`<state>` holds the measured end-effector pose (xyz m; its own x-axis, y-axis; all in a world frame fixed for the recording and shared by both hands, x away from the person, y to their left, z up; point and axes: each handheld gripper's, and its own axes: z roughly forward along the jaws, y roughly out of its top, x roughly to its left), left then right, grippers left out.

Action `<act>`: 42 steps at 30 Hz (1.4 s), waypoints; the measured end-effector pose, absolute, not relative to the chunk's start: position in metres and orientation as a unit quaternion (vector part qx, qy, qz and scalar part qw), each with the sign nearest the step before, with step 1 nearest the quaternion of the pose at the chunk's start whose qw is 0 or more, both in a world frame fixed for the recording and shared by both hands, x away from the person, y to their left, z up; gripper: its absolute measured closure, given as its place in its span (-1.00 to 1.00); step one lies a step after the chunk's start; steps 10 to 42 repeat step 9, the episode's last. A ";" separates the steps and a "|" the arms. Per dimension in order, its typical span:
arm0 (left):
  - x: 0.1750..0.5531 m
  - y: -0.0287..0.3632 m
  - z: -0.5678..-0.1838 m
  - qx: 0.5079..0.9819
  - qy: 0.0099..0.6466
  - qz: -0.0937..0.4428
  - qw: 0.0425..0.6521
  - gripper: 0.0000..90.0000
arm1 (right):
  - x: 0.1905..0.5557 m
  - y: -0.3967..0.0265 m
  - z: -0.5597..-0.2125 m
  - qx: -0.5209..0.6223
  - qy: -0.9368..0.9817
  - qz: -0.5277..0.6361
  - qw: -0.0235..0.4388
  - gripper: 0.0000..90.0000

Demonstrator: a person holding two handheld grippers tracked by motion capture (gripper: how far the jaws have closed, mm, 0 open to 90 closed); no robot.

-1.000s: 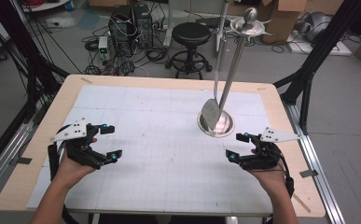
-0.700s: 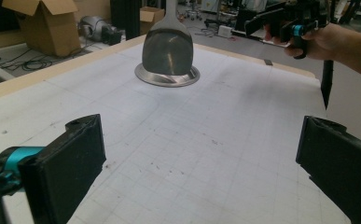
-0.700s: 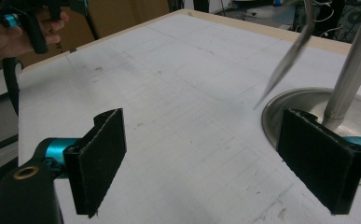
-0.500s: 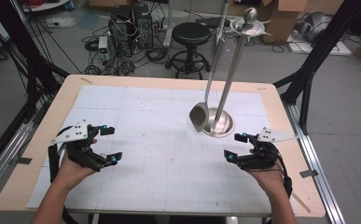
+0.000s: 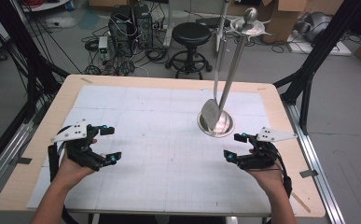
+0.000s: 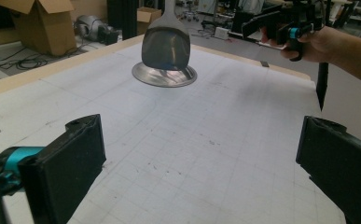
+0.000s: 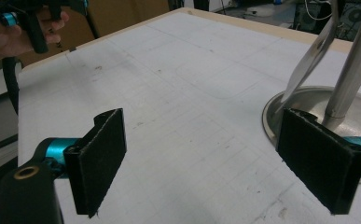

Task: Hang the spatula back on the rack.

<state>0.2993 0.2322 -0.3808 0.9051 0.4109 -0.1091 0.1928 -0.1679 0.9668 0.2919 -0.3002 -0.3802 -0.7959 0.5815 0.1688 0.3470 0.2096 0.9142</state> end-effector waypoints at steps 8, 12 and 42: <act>0.301 0.232 -0.382 0.760 0.203 0.087 0.612 -0.96 | 0.292 -0.300 -0.380 0.300 0.772 0.551 0.105 -0.66; 0.301 0.232 -0.382 0.760 0.203 0.087 0.612 -0.96 | 0.292 -0.300 -0.380 0.300 0.772 0.551 0.105 -0.66; 0.301 0.232 -0.382 0.760 0.203 0.087 0.612 -0.96 | 0.292 -0.300 -0.380 0.300 0.772 0.551 0.105 -0.66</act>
